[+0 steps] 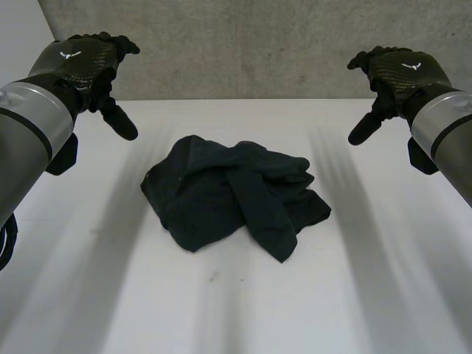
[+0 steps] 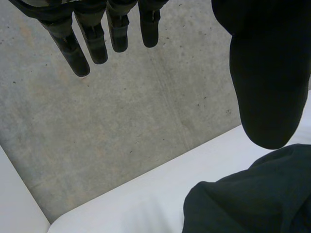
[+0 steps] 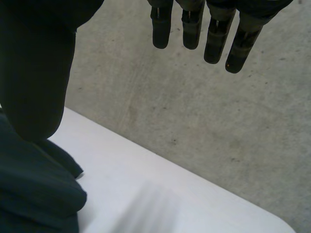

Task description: Fold the shorts.

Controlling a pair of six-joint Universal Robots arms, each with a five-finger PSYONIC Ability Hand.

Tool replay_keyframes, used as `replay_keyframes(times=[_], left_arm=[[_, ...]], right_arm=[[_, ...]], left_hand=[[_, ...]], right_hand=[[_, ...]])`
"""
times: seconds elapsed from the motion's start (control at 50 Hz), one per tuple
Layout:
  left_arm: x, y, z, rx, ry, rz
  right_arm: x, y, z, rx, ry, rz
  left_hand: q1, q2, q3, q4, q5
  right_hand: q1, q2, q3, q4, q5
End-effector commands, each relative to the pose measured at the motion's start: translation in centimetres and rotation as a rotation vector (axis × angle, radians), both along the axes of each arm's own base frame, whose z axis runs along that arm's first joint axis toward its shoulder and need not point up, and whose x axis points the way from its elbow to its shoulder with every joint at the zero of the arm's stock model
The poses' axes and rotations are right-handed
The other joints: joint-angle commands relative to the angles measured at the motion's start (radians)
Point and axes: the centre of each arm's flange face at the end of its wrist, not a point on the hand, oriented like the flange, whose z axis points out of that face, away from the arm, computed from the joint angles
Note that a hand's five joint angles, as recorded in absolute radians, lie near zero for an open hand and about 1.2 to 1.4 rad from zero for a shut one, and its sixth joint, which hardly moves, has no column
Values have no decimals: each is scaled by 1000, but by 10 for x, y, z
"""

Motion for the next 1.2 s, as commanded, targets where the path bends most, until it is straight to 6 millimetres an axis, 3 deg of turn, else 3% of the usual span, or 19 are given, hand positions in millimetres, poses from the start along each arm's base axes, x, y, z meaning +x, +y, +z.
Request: replay_keyframes(times=[0.02, 0.28, 0.36, 0.42, 0.48, 0.54, 0.56, 0.66, 0.72, 0.96, 1.0, 1.02, 1.04, 1.1, 1.14, 1.2], left_arm=[[0, 1, 0, -3, 0, -3], [-3, -3, -10, 20, -14, -9], [-3, -3, -20, 39, -38, -12], [-4, -5, -31, 31, -78, -16], [-6, -6, -54, 57, -119, -20], [-8, -9, -87, 134, -144, -23], [-10, -11, -107, 178, -162, -27], [-17, -18, -153, 250, -195, -38], [-20, -24, -172, 263, -200, -38], [-23, -34, -218, 332, -230, -44], [-24, -33, -222, 339, -234, -45], [-24, -34, -223, 337, -234, -43], [-24, -38, -221, 319, -227, -33], [-21, -47, -213, 273, -210, 14], [-10, -60, -193, 198, -184, 112], [20, -81, -138, 24, -104, 306]], right_arm=[[-3, -6, 1, -57, -18, -55], [0, -8, -4, -116, -4, -44], [3, -3, -16, -97, 70, 5], [6, 6, -37, -65, 146, 78], [6, 19, -70, -4, 237, 160], [0, 22, -86, 24, 258, 182], [-6, 23, -97, 42, 263, 184], [-18, 28, -124, 96, 266, 185], [-19, 31, -134, 101, 271, 195], [-18, 33, -140, 84, 269, 198], [-18, 32, -143, 85, 271, 197], [-18, 32, -146, 91, 272, 197], [-18, 32, -148, 92, 273, 196], [-18, 32, -150, 101, 274, 200], [-18, 32, -150, 101, 274, 200], [-18, 32, -149, 98, 272, 201]], left_hand=[[-14, -20, -31, -25, -39], [-17, -23, -33, -28, -42], [-17, -23, -33, -28, -42], [-5, -12, -22, -16, -30], [10, 3, -7, -1, -15], [19, 12, 2, 7, -6], [19, 12, 2, 7, -6], [45, 38, 28, 34, 20], [130, 123, 113, 118, 105], [315, 308, 298, 303, 290], [505, 498, 488, 493, 480], [712, 706, 695, 701, 687], [1197, 1190, 1180, 1185, 1172], [1201, 1195, 1185, 1190, 1176], [1201, 1195, 1185, 1190, 1176], [1201, 1195, 1185, 1190, 1176]], right_hand=[[-26, -52, -37, -60, -70], [-26, -52, -37, -60, -70], [-26, -52, -37, -60, -70], [-26, -52, -37, -60, -70], [-26, -52, -37, -60, -70], [-26, -52, -37, -60, -70], [-26, -52, -37, -60, -70], [-26, -52, -37, -60, -70], [-26, -52, -37, -60, -70], [-26, -52, -37, -60, -70], [-26, -52, -37, -60, -70], [-26, -52, -37, -60, -70], [-26, -52, -37, -60, -70], [-26, -52, -37, -60, -70], [-26, -52, -37, -60, -70], [-26, -52, -37, -60, -70]])
